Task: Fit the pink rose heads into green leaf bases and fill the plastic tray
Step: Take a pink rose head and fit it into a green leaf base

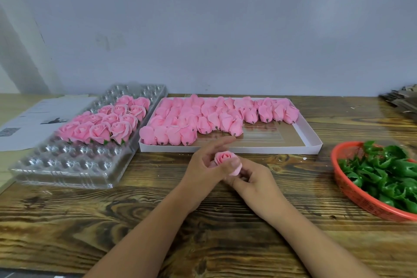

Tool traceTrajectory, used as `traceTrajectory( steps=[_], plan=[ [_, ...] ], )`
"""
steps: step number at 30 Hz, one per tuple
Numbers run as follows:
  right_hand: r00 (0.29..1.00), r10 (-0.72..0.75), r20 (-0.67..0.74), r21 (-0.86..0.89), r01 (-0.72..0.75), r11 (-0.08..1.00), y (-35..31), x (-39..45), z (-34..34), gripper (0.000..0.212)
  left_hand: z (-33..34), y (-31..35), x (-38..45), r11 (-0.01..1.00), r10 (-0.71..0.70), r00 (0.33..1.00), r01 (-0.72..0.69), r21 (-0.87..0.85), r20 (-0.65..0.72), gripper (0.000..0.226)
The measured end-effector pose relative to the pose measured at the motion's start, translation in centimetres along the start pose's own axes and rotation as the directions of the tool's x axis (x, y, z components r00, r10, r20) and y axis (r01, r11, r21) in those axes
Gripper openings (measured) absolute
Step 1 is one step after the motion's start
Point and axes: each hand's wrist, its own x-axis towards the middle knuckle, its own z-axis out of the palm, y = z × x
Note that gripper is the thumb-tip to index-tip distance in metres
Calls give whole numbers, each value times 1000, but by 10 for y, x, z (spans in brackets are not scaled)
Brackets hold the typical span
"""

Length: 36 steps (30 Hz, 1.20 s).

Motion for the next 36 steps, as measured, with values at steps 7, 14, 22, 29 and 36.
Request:
traceTrajectory(
  steps=[7,14,22,29,36],
  plan=[
    [999,-11,33,-144,15,989,2,-1,0,22,3,-4,-2,964,118,993,-116,238,7,22],
    [999,-30,16,-159,32,987,1,-3,-1,37,2,-10,-1,978,33,999,-36,206,14,22],
    [1000,-21,-5,-18,21,1000,1,-1,-4,31,-1,-7,1,978,-46,996,30,208,74,56],
    [983,90,-159,120,-71,990,3,5,-4,34,-3,-12,3,996,-36,999,36,85,-2,73],
    [971,66,-231,-54,-81,995,8,5,-3,25,-3,-13,2,990,22,998,-14,139,-58,49]
  ],
)
